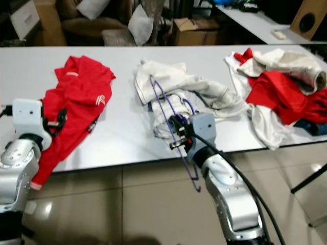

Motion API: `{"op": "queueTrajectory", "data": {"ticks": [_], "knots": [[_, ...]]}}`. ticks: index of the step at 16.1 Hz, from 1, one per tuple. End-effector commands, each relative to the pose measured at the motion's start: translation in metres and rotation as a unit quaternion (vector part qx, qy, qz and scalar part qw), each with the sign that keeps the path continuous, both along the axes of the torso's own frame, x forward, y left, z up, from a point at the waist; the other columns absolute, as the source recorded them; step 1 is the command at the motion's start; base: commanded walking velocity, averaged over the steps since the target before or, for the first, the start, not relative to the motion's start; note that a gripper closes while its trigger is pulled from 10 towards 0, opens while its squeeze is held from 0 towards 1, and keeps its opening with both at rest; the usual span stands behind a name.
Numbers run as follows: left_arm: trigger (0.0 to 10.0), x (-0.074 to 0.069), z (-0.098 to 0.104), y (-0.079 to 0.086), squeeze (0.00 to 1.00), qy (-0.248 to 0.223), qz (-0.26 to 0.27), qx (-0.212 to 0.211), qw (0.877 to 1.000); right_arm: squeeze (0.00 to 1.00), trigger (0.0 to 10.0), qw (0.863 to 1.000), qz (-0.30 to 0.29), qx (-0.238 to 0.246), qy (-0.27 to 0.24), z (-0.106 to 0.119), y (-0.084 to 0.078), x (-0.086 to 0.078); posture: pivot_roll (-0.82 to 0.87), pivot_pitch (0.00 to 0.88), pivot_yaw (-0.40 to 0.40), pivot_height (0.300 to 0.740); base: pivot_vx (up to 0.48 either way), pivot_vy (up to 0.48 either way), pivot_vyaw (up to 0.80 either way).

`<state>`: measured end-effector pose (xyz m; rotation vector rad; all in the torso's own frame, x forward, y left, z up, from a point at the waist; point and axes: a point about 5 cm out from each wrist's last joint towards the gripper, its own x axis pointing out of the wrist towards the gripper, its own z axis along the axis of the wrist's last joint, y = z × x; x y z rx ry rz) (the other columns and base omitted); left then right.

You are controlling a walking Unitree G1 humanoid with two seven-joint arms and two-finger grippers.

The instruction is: Hang hanger

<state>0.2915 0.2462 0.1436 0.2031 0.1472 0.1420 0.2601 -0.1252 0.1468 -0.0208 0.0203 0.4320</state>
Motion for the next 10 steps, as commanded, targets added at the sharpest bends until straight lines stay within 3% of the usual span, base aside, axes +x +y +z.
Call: {"op": "queueTrajectory", "data": {"ticks": [1, 5, 7, 8, 9, 10], "knots": [[10.0, -0.002, 0.001, 0.017, 0.00, 0.010, 0.039, 0.016, 0.999, 0.00, 10.0, 1.000, 0.005, -0.003, -0.008, 0.002, 0.002, 0.001, -0.03, 0.000, -0.020, 0.740, 0.000, 0.000, 0.00], [10.0, -0.005, -0.004, 0.040, 0.00, 0.027, 0.089, 0.034, 0.995, 0.00, 10.0, 1.000, 0.016, -0.009, -0.006, 0.001, 0.005, 0.002, -0.03, 0.000, -0.020, 0.740, 0.000, 0.000, 0.00], [10.0, -0.006, -0.018, 0.047, 0.00, 0.066, 0.085, 0.001, 0.994, 0.00, 10.0, 1.000, 0.025, -0.011, -0.004, 0.001, 0.007, 0.002, -0.03, 0.000, -0.023, 0.740, 0.000, 0.000, 0.00], [8.1, -0.006, -0.023, 0.046, 0.00, 0.076, 0.078, -0.017, 0.994, 0.00, 10.0, 1.000, 0.026, -0.011, -0.004, 0.001, 0.007, 0.002, -0.03, 0.000, -0.023, 0.740, 0.000, 0.000, 0.00], [3.6, -0.007, -0.027, 0.046, 0.00, 0.086, 0.070, -0.032, 0.993, 0.00, 10.0, 1.000, 0.026, -0.011, -0.004, 0.001, 0.008, 0.002, -0.03, 0.000, -0.023, 0.740, 0.000, 0.000, 0.00], [1.1, -0.007, -0.029, 0.046, 0.00, 0.086, 0.075, -0.050, 0.992, 0.00, 10.0, 1.000, 0.027, -0.012, -0.004, 0.001, 0.008, 0.003, -0.03, 0.000, -0.023, 0.740, 0.000, 0.000, 0.00]]}}
